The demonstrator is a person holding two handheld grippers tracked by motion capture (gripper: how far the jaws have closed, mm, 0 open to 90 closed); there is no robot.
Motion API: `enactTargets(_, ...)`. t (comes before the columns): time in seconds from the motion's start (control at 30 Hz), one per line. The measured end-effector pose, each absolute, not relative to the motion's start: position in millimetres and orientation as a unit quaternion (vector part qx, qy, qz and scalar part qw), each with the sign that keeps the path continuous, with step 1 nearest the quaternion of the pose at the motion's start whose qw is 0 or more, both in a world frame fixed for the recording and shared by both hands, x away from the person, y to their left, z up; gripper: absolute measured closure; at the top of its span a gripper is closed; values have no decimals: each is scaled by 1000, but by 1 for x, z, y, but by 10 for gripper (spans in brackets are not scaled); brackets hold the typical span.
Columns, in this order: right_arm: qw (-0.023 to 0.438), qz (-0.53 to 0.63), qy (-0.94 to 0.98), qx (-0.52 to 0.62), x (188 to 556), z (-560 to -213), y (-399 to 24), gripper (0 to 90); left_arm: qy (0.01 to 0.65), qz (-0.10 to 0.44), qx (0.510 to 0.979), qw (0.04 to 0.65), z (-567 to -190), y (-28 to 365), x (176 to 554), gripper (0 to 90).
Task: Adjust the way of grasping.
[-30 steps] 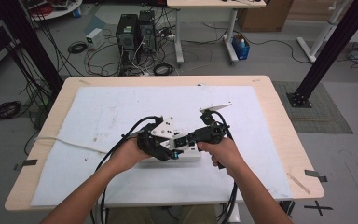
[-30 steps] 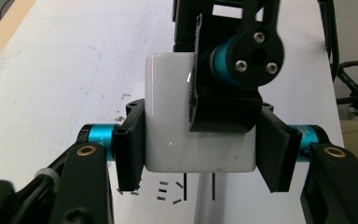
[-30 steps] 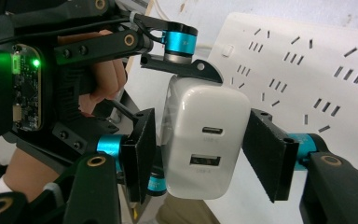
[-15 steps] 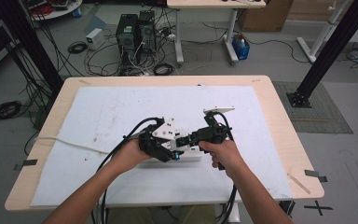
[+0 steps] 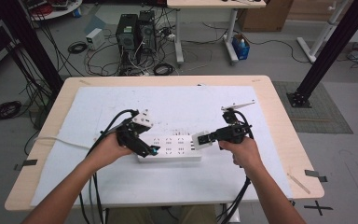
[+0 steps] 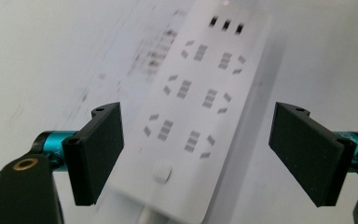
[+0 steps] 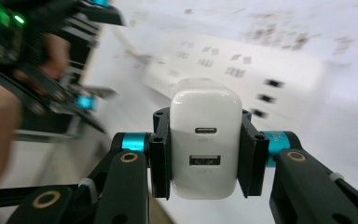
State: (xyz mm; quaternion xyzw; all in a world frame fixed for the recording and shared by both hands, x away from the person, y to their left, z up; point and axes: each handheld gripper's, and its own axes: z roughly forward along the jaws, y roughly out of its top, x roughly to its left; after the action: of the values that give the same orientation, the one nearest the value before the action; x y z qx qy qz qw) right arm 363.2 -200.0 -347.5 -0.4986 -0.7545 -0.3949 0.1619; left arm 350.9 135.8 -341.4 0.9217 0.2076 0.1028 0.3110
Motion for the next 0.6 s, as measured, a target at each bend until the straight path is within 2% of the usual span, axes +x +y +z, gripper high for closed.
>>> enactTargets(0.3,65,-323,-799,-503,362,-331,-222,625,267,107,923,256,-332,190,361,180)
enactTargets(0.6,5,-261,-829,-495,363,-319,-242,625,288,114,931,194,-325,228,368,180)
